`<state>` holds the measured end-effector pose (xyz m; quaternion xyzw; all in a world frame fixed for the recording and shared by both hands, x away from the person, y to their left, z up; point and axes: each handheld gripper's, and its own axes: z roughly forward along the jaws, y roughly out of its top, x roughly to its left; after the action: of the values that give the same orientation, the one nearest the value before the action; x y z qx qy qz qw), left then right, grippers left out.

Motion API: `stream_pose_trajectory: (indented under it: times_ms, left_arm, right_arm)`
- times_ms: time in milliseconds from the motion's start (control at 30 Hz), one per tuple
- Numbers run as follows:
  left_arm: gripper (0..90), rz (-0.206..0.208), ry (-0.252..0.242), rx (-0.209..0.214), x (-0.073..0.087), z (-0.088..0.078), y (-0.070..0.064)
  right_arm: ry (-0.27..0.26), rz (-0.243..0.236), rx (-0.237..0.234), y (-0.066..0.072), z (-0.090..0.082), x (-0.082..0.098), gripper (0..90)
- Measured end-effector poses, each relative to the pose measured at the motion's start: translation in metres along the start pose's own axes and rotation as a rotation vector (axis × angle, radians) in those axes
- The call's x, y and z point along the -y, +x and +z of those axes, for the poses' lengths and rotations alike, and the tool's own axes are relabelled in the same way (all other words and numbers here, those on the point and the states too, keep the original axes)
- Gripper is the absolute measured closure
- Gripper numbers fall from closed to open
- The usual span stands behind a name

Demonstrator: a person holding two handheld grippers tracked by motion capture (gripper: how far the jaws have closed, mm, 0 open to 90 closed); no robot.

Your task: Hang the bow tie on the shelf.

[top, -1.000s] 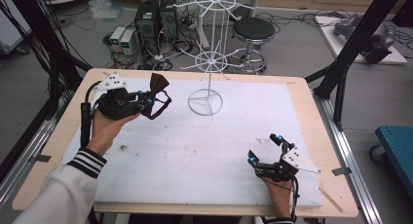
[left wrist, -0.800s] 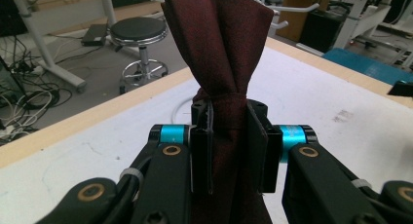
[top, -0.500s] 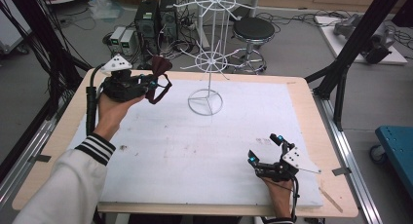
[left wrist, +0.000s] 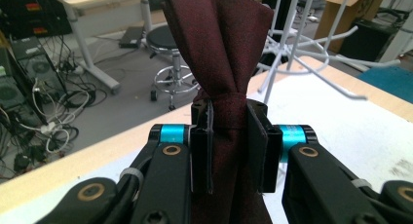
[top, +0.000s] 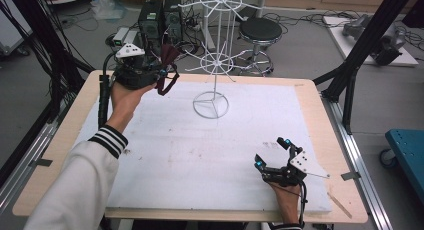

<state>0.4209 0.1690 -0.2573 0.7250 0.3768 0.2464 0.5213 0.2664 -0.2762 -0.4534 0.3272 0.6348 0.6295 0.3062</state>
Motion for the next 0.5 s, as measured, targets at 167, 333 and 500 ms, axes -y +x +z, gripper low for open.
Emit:
stream_pose_trajectory:
  times_ms: [167, 333, 500]
  left_arm:
    - [73.9, 0.004, 0.000, -0.001, -0.006, 0.009, -0.004]
    - [73.9, 0.014, -0.004, 0.017, -0.012, 0.015, -0.013]
    - [73.9, 0.008, 0.003, 0.025, -0.010, 0.022, -0.018]
  right_arm:
    - [0.001, 0.003, -0.001, 0.000, 0.000, 0.000, 0.6]
    - [0.001, 0.004, -0.001, 0.000, 0.000, 0.000, 0.6]
    - [0.001, 0.004, -0.003, 0.000, 0.000, 0.000, 0.6]
